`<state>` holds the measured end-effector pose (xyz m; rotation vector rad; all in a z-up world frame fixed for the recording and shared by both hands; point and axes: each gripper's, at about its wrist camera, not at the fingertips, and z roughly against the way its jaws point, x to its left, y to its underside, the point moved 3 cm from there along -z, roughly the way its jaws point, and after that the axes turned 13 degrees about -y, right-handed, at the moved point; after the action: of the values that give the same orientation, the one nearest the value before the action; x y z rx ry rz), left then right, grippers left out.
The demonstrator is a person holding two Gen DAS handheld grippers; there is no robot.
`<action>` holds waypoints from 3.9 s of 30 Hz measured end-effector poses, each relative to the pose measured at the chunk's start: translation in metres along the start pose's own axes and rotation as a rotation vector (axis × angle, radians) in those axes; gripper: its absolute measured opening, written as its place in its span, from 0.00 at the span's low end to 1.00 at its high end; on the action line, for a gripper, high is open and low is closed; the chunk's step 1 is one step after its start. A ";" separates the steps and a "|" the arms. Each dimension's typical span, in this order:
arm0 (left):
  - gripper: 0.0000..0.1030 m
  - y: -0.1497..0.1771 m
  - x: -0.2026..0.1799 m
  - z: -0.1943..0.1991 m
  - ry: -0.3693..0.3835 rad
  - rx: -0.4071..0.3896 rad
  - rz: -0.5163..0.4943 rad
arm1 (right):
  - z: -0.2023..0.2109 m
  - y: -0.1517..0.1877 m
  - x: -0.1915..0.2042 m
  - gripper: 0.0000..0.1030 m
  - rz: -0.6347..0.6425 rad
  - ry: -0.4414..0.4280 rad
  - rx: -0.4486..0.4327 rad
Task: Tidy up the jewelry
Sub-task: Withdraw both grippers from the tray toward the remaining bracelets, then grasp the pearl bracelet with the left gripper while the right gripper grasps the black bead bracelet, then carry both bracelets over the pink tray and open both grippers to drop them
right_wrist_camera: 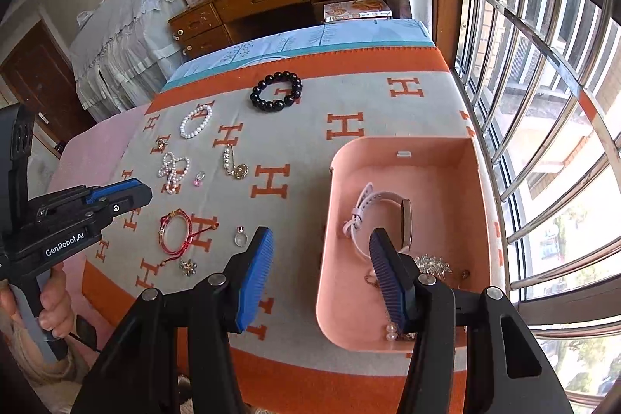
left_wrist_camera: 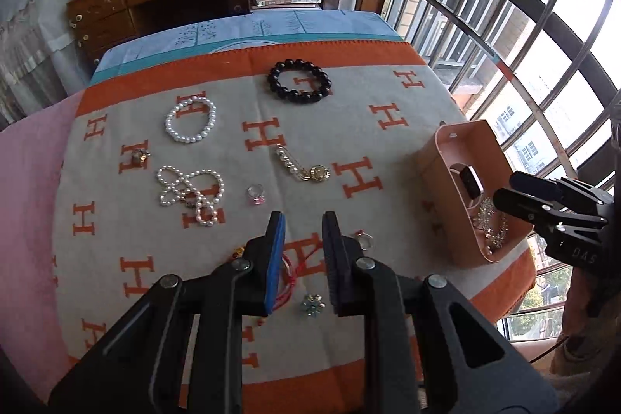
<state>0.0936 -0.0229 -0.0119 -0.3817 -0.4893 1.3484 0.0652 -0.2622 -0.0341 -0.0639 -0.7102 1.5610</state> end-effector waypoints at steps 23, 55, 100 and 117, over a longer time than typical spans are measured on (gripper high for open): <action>0.16 -0.133 0.139 -0.134 -0.033 0.185 0.145 | -0.138 -0.250 0.019 0.43 -0.074 -0.012 0.154; 0.05 -0.120 0.126 -0.231 -0.013 0.281 0.186 | -0.285 -0.227 0.005 0.14 -0.064 0.123 0.270; 0.05 -0.077 -0.189 0.086 0.461 -0.086 -0.254 | 0.021 -0.043 -0.091 0.15 -0.305 -0.349 -0.022; 0.05 -0.071 -0.211 0.067 0.477 -0.052 -0.284 | -0.019 -0.043 -0.162 0.44 -0.383 -0.130 -0.013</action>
<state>0.0850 -0.2444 0.0581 -0.6322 -0.1711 0.9297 0.1353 -0.4050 -0.0894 0.1581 -0.7838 1.2004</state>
